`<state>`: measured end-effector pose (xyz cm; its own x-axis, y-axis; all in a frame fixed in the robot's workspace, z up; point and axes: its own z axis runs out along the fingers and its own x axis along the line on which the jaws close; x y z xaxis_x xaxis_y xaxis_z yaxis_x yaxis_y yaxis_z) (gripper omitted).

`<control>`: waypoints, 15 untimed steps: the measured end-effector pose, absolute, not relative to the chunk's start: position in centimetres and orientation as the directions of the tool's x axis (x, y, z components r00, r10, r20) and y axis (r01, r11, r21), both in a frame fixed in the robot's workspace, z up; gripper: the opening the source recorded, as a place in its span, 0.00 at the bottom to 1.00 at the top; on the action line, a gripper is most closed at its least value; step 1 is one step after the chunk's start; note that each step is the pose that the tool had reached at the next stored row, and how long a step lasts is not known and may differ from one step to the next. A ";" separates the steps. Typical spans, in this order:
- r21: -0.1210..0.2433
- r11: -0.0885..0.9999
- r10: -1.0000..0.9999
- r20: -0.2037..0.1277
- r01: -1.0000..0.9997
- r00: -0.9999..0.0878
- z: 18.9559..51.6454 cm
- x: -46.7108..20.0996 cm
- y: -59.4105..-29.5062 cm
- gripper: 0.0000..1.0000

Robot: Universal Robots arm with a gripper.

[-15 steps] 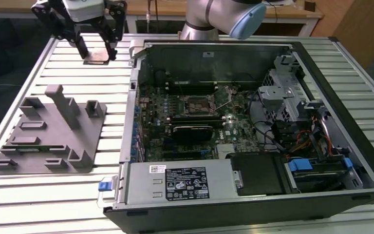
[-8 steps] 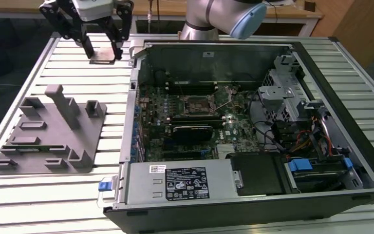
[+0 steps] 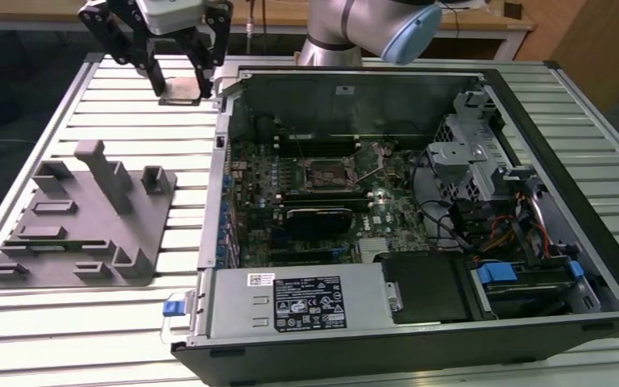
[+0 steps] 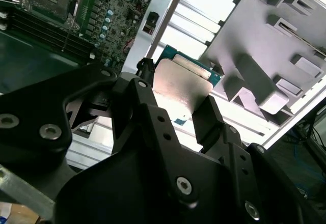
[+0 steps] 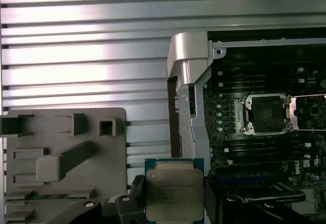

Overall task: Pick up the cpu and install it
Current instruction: 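Pick up the cpu and move it towards the insertion slot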

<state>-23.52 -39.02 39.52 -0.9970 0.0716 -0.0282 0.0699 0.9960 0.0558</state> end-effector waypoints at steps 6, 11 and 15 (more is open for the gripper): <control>0.056 0.996 0.072 -0.028 0.070 -0.997 39.5 -22.7 -38.9 0.55; 0.056 0.996 0.072 -0.028 0.070 -0.997 39.5 -22.1 -38.8 0.55; 0.056 0.996 0.072 -0.028 0.070 -0.997 39.5 -21.5 -38.8 0.55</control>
